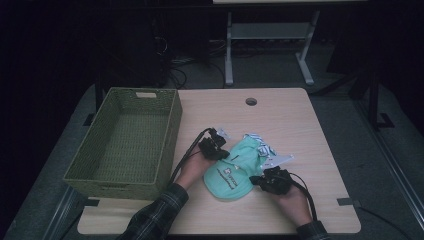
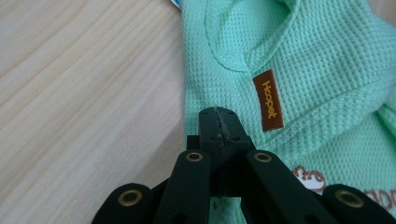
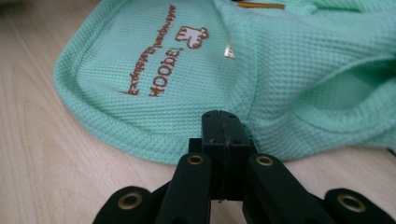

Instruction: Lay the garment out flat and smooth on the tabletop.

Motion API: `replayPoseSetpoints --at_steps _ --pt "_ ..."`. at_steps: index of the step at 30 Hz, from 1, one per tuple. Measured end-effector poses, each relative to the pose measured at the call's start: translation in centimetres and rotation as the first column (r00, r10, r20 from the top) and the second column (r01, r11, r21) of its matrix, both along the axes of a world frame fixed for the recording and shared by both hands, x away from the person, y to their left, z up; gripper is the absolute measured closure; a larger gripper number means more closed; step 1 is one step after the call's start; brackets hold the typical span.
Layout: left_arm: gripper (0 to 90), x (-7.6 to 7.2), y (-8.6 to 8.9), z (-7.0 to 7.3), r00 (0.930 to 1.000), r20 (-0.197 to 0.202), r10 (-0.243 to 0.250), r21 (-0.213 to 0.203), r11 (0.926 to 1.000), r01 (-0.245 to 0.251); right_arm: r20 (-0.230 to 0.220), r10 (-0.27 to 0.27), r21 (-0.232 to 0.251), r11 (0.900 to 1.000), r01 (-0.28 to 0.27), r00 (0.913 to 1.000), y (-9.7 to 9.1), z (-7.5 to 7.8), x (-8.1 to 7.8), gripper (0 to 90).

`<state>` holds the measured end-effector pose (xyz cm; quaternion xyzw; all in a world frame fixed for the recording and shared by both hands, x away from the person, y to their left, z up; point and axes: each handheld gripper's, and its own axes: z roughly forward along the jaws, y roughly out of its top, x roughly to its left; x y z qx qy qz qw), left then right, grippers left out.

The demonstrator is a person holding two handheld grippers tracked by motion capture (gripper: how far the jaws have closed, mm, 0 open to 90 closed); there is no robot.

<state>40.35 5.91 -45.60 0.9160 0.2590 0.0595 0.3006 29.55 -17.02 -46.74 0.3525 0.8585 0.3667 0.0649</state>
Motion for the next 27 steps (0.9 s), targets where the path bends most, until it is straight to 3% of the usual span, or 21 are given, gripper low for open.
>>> replayPoseSetpoints --at_steps 4,11,19,24,27 --pt "89.6 -0.7 0.3 0.1 1.0000 0.002 -0.005 0.023 0.9997 0.005 -0.002 -0.021 -0.018 0.9996 0.021 0.9998 -0.9 0.1 0.2 90.0" --pt "89.5 -3.6 1.1 0.3 0.9982 -0.037 -0.048 0.017 0.9987 0.049 -0.004 -0.055 -0.026 0.9981 0.055 0.9985 -2.5 0.2 0.5 90.0" --pt "89.2 -7.1 1.4 0.3 0.9934 -0.065 -0.095 0.010 0.9954 0.095 -0.002 -0.032 -0.057 0.9978 0.032 0.9995 -3.0 0.4 -0.5 89.9" --pt "88.9 -8.5 1.4 0.4 0.9921 -0.060 -0.110 0.014 0.9937 0.111 0.013 -0.003 -0.049 0.9988 0.003 0.9999 -3.2 0.6 -1.3 89.8" --pt "89.0 -8.5 1.3 0.3 0.9929 -0.053 -0.106 0.012 0.9942 0.107 0.041 -0.017 0.005 0.9998 0.017 0.9990 -3.4 1.5 -0.7 85.9"
